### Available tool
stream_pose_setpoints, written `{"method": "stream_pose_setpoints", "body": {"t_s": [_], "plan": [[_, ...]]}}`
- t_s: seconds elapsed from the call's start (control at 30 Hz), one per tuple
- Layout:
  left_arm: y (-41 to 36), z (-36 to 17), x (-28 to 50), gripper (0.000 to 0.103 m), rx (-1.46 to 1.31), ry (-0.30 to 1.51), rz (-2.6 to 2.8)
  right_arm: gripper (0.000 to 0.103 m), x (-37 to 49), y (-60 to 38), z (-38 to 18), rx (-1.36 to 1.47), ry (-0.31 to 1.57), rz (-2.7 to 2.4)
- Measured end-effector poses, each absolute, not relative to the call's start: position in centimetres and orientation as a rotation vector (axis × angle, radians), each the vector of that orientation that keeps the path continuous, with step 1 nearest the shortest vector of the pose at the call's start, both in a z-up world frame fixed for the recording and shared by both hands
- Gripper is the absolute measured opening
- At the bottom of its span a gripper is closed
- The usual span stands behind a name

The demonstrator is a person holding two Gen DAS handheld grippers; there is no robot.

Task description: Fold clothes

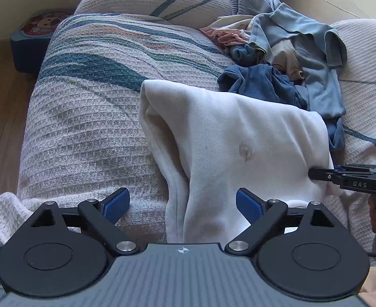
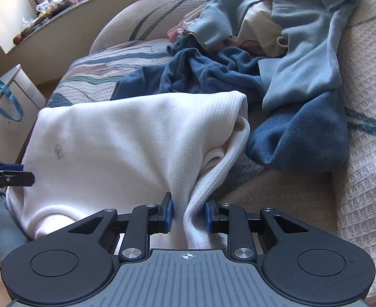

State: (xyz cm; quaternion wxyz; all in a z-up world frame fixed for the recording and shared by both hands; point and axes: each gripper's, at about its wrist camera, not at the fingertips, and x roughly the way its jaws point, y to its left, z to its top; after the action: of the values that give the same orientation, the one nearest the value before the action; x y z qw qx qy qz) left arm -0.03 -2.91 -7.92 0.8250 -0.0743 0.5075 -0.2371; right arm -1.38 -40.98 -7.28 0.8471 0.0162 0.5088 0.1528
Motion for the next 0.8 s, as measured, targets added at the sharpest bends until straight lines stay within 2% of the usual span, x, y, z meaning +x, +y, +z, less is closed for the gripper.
{"method": "stream_pose_setpoints", "body": {"t_s": [0.2, 0.8], "plan": [[-2.2, -7.5, -0.5, 0.098, -0.194, 1.068, -0.492, 0.025, -0.7, -41.6, -8.4, 0.082, 1.102, 0.307], [-1.7, -7.6, -1.1, 0.099, -0.223, 1.067, -0.486, 0.028, -0.2, -41.8, -9.7, 0.113, 1.108, 0.302]]}}
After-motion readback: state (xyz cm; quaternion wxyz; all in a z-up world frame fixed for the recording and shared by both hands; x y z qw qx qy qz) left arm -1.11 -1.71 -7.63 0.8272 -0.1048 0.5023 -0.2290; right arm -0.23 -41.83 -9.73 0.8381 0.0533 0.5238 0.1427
